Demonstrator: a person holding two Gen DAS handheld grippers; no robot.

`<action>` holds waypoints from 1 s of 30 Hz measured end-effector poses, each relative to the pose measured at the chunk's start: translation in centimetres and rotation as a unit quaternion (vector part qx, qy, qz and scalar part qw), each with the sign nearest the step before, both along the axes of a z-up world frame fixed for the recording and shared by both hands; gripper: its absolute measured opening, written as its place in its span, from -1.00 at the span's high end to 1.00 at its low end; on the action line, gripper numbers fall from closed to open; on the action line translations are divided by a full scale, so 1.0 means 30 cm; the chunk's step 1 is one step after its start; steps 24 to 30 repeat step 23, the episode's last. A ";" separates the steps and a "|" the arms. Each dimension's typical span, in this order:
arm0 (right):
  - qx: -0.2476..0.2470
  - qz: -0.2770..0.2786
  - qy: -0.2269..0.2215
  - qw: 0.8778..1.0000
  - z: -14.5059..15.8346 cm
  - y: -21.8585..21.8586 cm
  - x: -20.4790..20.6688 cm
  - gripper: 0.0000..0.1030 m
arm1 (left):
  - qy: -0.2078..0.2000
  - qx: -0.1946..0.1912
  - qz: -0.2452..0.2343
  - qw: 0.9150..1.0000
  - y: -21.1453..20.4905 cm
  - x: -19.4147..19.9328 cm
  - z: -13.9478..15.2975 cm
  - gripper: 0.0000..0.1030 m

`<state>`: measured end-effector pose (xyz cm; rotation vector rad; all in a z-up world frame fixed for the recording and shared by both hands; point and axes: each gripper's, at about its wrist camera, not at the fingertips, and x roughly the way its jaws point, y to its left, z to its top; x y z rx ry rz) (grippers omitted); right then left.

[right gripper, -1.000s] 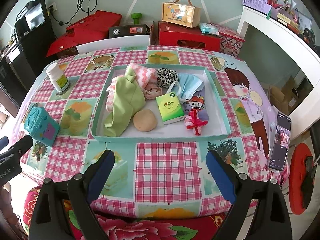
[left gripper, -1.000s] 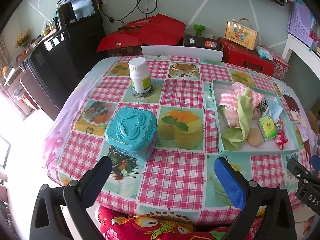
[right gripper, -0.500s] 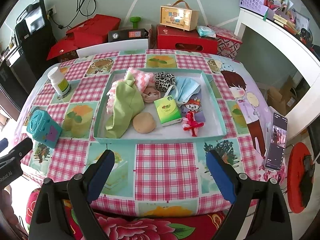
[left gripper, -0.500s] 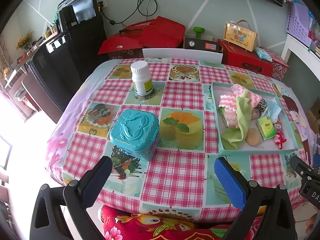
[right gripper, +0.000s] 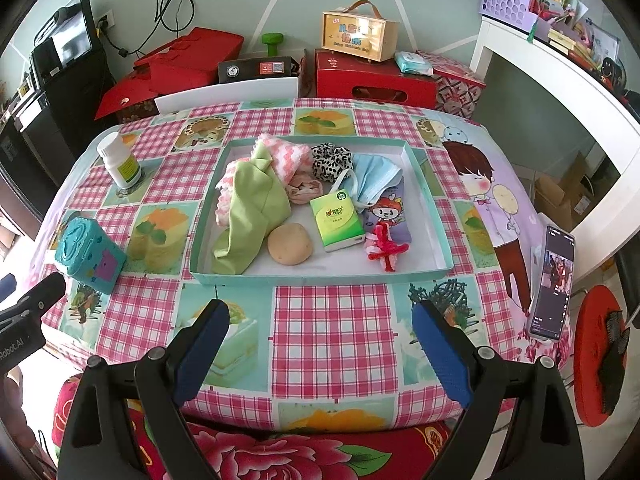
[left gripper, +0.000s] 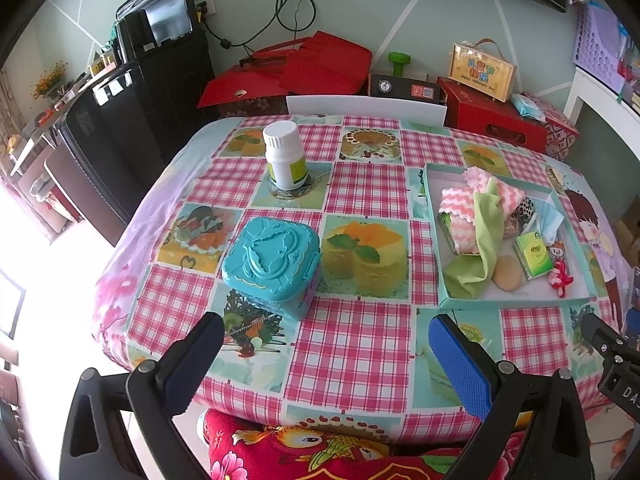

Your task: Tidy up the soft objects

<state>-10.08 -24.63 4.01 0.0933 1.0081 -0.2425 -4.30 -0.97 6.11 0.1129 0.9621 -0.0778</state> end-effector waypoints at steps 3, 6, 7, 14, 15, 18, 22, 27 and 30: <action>0.000 0.000 0.000 1.000 0.001 0.000 -0.001 -0.81 | 0.001 0.001 0.000 1.000 -0.001 0.000 -0.004 -1.00; 0.000 0.000 0.000 1.000 0.000 0.000 0.000 -0.81 | 0.001 0.001 0.000 1.000 -0.001 0.000 -0.005 -1.00; 0.000 0.000 0.000 1.000 0.000 -0.001 0.000 -0.81 | 0.001 0.001 0.000 1.000 -0.001 0.000 -0.004 -1.00; 0.000 0.000 0.000 1.000 -0.001 -0.001 0.000 -0.81 | 0.001 0.002 0.001 1.000 0.000 -0.002 -0.008 -1.00; 0.000 0.001 0.000 1.000 -0.001 -0.001 0.000 -0.81 | -0.001 0.002 0.001 1.000 0.000 -0.003 -0.007 -1.00; 0.000 0.001 0.001 1.000 -0.002 0.000 0.000 -0.81 | -0.004 0.006 0.001 1.000 -0.001 -0.002 -0.007 -1.00; 0.001 0.001 0.002 1.000 -0.014 0.002 -0.009 -0.81 | -0.004 0.006 -0.004 1.000 -0.002 0.001 -0.007 -1.00; 0.001 0.001 0.002 1.000 -0.015 0.001 -0.008 -0.81 | -0.003 0.006 -0.003 1.000 -0.002 0.001 -0.008 -1.00; 0.001 0.001 0.002 1.000 -0.015 0.001 -0.008 -0.81 | -0.003 0.006 -0.003 1.000 -0.002 0.001 -0.008 -1.00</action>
